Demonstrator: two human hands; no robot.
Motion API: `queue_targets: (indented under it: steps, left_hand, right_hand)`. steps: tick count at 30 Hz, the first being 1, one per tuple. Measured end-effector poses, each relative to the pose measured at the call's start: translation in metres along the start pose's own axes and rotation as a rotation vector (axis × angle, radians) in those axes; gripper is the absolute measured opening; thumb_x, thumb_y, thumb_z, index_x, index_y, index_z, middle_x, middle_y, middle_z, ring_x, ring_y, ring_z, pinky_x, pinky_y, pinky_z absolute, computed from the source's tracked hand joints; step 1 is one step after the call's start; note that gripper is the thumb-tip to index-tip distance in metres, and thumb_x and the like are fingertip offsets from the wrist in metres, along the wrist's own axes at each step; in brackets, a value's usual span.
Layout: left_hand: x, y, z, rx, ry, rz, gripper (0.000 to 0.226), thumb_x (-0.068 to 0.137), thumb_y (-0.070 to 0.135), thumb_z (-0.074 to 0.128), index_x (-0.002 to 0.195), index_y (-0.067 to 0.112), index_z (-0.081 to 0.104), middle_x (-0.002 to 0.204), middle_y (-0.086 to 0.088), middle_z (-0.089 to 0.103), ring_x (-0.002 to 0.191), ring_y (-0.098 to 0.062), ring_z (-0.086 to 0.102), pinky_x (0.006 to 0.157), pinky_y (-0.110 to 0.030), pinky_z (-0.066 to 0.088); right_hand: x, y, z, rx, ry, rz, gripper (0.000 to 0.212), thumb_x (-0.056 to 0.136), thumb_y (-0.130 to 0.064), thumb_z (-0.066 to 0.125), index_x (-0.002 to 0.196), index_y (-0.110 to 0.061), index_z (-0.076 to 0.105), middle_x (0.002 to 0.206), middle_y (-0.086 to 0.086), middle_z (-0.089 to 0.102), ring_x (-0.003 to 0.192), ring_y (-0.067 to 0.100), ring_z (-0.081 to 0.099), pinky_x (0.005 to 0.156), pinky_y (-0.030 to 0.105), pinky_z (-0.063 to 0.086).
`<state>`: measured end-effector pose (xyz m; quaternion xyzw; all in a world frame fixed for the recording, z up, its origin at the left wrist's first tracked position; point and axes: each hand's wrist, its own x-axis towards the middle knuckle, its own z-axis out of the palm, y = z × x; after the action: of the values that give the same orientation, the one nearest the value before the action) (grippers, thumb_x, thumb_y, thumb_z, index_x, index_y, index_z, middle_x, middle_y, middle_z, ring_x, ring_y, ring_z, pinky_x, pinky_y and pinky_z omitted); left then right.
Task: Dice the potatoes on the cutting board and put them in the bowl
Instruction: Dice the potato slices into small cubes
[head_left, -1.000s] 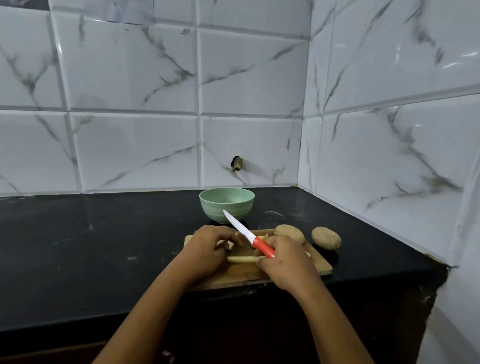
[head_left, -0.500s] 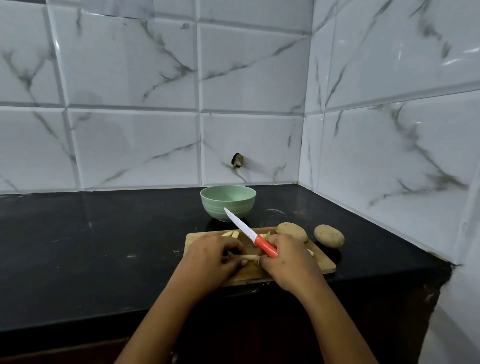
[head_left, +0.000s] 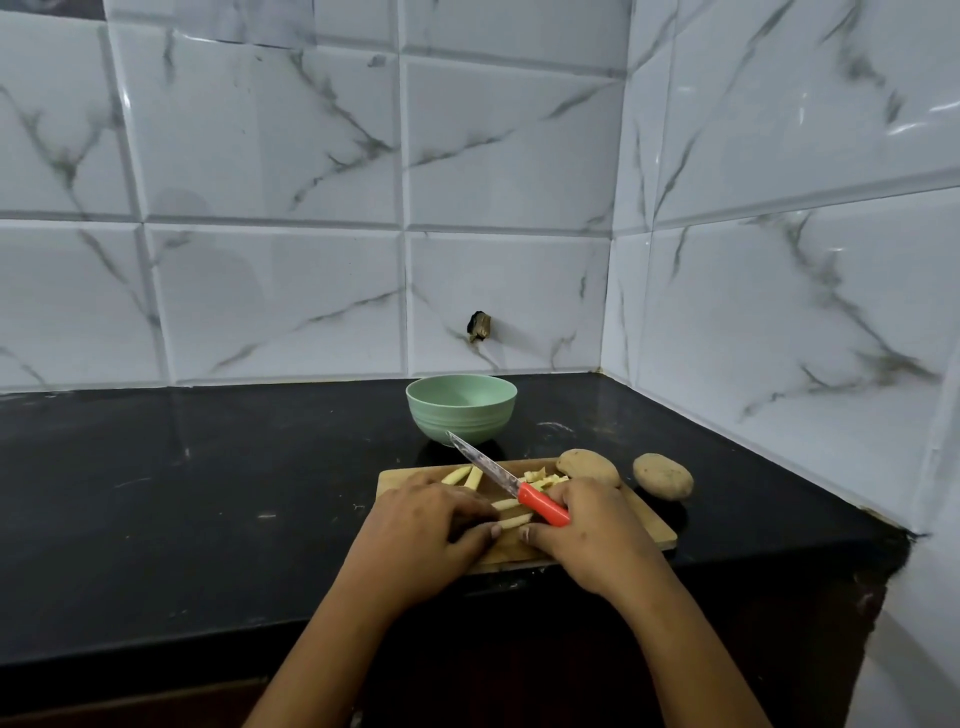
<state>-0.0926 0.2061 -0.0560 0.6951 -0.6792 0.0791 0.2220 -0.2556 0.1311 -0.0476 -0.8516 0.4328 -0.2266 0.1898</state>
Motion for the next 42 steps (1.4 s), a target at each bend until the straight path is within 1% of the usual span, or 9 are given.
queue_targets:
  steps: [6,9,13,22,24,28,34,38,42]
  left_hand:
    - [0.002,-0.005,0.003,-0.019,-0.007,-0.052,0.034,0.090,0.053,0.050,0.119,0.041,0.061,0.122,0.023,0.058,0.116,-0.003,0.044,0.097,-0.026,0.039]
    - [0.003,-0.005,0.003,-0.033,0.011,-0.037,0.032,0.089,0.053,0.052,0.117,0.040,0.062,0.121,0.025,0.059,0.115,-0.002,0.043,0.095,-0.024,0.038]
    - [0.006,-0.005,0.004,-0.088,-0.021,-0.072,0.026,0.091,0.048,0.052,0.112,0.040,0.065,0.117,0.023,0.061,0.114,-0.002,0.044,0.098,-0.027,0.040]
    - [0.008,-0.003,0.000,-0.288,-0.068,-0.106,0.020,0.089,0.029,0.063,0.107,0.033,0.070,0.112,0.018,0.065,0.104,0.001,0.056,0.097,-0.026,0.047]
    - [0.009,-0.001,-0.001,-0.297,-0.052,-0.130,0.018,0.087,0.027,0.065,0.103,0.034,0.071,0.102,0.020,0.064,0.098,-0.001,0.056,0.088,-0.019,0.047]
    - [0.013,0.004,-0.002,-0.324,0.015,-0.156,0.021,0.085,0.024,0.069,0.103,0.033,0.070,0.084,0.024,0.058,0.083,0.005,0.055,0.069,-0.001,0.039]
    - [0.019,0.014,0.007,-0.243,0.039,-0.261,0.015,0.087,0.036,0.064,0.100,0.037,0.071,0.098,0.017,0.062,0.084,0.000,0.051,0.075,-0.016,0.041]
    - [0.019,0.014,0.011,-0.268,0.057,-0.279,0.007,0.086,0.035,0.066,0.090,0.036,0.071,0.086,0.021,0.057,0.081,0.001,0.051,0.074,-0.017,0.040]
    - [0.019,0.014,0.012,-0.259,0.066,-0.287,0.005,0.085,0.036,0.066,0.086,0.036,0.071,0.087,0.020,0.061,0.081,0.000,0.053,0.075,-0.019,0.043]
  right_hand:
    - [-0.017,0.002,-0.005,0.108,0.088,-0.041,0.044,0.094,-0.038,0.056,0.136,-0.028,0.050,0.104,-0.013,0.057,0.082,0.002,0.050,0.066,0.013,0.040]
    - [-0.030,0.004,-0.014,0.113,0.129,-0.060,0.044,0.100,-0.036,0.046,0.143,-0.033,0.040,0.128,-0.011,0.054,0.094,-0.001,0.046,0.073,0.014,0.041]
    - [-0.043,0.005,-0.019,0.047,0.109,-0.049,0.044,0.102,-0.035,0.040,0.145,-0.040,0.033,0.135,-0.012,0.050,0.107,0.004,0.050,0.082,0.021,0.045]
    - [-0.064,0.002,-0.012,-0.095,0.110,-0.054,0.045,0.103,-0.034,0.034,0.146,-0.047,0.026,0.125,-0.011,0.058,0.090,0.004,0.056,0.078,0.021,0.050]
    - [-0.065,0.001,-0.010,-0.111,0.135,-0.055,0.046,0.103,-0.035,0.033,0.146,-0.047,0.024,0.122,-0.013,0.058,0.082,0.003,0.052,0.073,0.019,0.047]
    - [-0.065,-0.002,-0.008,-0.133,0.136,-0.040,0.046,0.103,-0.035,0.032,0.146,-0.047,0.023,0.125,-0.012,0.057,0.097,0.004,0.057,0.077,0.022,0.049]
    - [-0.064,-0.003,-0.006,-0.176,0.095,-0.017,0.047,0.103,-0.034,0.031,0.147,-0.048,0.020,0.119,-0.010,0.057,0.095,0.006,0.057,0.075,0.023,0.048]
    - [-0.057,-0.003,-0.004,-0.241,0.022,0.019,0.056,0.101,-0.025,0.036,0.149,-0.045,0.016,0.117,-0.004,0.058,0.098,0.012,0.059,0.075,0.026,0.047]
    - [-0.050,-0.005,-0.001,-0.281,0.022,-0.032,0.057,0.100,-0.021,0.037,0.150,-0.042,0.019,0.102,-0.005,0.053,0.086,0.011,0.051,0.060,0.024,0.037]
